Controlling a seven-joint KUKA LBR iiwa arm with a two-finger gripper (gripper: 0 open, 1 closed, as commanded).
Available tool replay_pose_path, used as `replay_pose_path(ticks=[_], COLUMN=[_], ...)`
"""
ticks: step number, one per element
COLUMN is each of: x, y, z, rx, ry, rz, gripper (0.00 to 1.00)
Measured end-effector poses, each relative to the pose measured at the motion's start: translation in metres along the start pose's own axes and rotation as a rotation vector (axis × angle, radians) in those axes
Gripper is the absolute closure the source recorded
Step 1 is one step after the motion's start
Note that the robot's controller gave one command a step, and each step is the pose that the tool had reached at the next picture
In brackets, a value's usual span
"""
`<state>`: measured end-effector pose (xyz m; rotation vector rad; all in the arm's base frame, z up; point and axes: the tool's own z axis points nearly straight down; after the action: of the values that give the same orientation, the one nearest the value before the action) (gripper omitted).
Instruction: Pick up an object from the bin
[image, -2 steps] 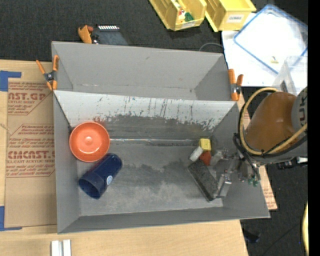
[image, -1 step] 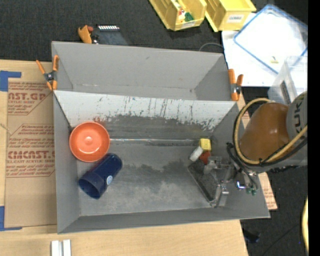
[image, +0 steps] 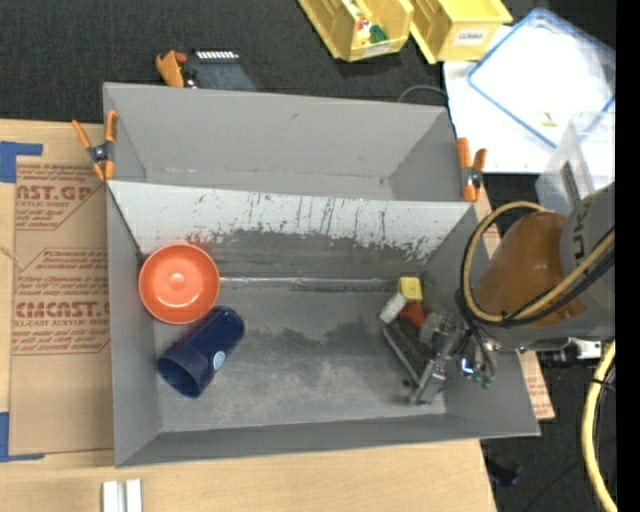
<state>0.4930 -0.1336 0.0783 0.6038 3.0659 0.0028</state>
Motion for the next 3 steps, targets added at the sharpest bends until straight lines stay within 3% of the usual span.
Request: replay_pose_path(ticks=[1,3], x=[-0.0060,-0.0056], y=[-0.0183,-0.0182], z=[0.0086,0.0053], rx=[0.003,0.003], ry=[0.010,0.011], rz=[0.057,0.057], gripper=[1.00,1.00])
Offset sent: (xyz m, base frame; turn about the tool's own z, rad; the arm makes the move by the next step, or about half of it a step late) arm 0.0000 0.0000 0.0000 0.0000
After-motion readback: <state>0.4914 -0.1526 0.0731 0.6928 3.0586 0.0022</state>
